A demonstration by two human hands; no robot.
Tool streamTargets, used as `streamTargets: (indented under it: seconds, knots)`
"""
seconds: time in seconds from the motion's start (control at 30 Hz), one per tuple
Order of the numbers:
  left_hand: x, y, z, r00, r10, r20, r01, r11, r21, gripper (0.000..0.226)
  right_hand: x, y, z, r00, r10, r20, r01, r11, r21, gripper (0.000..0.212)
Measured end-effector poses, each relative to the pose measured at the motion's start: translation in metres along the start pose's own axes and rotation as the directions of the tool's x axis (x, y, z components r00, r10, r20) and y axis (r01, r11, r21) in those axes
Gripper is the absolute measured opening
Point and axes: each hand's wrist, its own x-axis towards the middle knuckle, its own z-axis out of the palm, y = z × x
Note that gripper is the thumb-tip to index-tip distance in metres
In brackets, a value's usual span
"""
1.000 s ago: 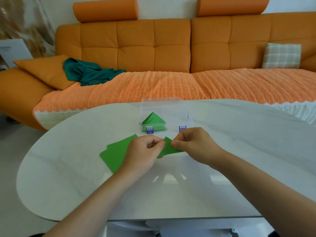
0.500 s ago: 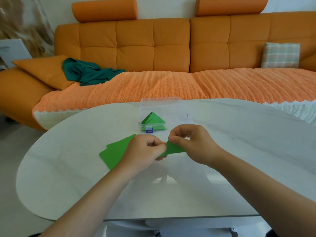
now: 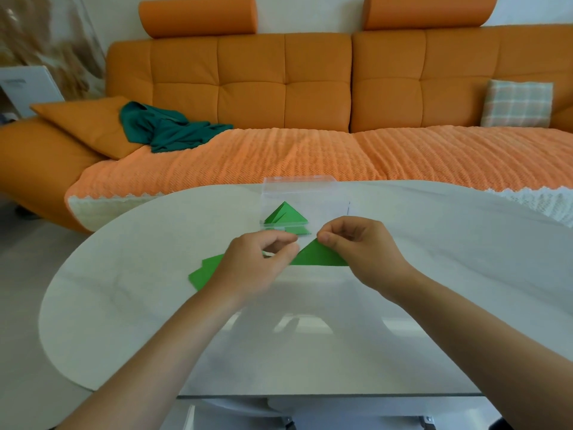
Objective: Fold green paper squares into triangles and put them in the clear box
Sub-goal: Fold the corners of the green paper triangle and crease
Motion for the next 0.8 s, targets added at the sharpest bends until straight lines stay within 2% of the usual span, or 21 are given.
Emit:
streamTargets:
  seconds: [0.1, 0.17, 0.27, 0.37, 0.43, 0.53, 0.6, 0.67, 0.8]
  knots:
    - [0.003, 0.001, 0.004, 0.997, 0.033, 0.063, -0.033, 0.999, -0.004, 0.004, -0.001, 0.001, 0.01, 0.999, -0.033, 0.022, 0.033, 0.999, 0.005, 0.006]
    - [0.007, -0.002, 0.002, 0.997, 0.05, 0.051, -0.052, 0.998, 0.037, 0.012, 0.001, 0.001, 0.012, 0.999, -0.031, 0.025, 0.031, 0.999, -0.012, 0.002]
    - [0.013, -0.005, -0.007, 0.993, 0.112, 0.044, -0.114, 0.993, 0.036, 0.012, 0.004, 0.005, 0.011, 0.999, 0.004, 0.052, 0.005, 0.986, -0.167, 0.005]
    - [0.021, -0.011, -0.019, 0.97, 0.195, 0.142, -0.221, 0.955, 0.196, 0.013, 0.01, 0.006, 0.012, 0.999, 0.018, 0.044, -0.005, 0.964, -0.265, 0.004]
    - [0.029, -0.017, -0.026, 0.965, 0.19, 0.183, -0.239, 0.923, 0.3, 0.02, 0.017, 0.004, 0.013, 1.0, 0.009, 0.015, -0.005, 0.958, -0.288, 0.005]
    - [0.043, -0.03, -0.039, 0.978, 0.154, 0.141, -0.2, 0.885, 0.42, 0.027, 0.04, -0.003, 0.008, 0.996, -0.013, -0.086, -0.013, 0.956, -0.294, 0.007]
    - [0.051, -0.04, -0.044, 0.988, 0.139, 0.064, -0.153, 0.889, 0.431, 0.025, 0.06, -0.009, 0.006, 0.992, -0.026, -0.126, -0.016, 0.948, -0.318, 0.007]
    - [0.057, -0.048, -0.045, 0.995, 0.104, -0.001, -0.096, 0.924, 0.371, 0.012, 0.082, -0.015, 0.007, 0.995, -0.029, -0.098, -0.008, 0.935, -0.354, 0.008]
    - [0.06, -0.056, -0.039, 0.999, 0.03, -0.013, -0.024, 0.942, 0.334, 0.042, 0.117, -0.017, 0.016, 0.999, 0.022, 0.05, 0.006, 0.871, -0.491, 0.009]
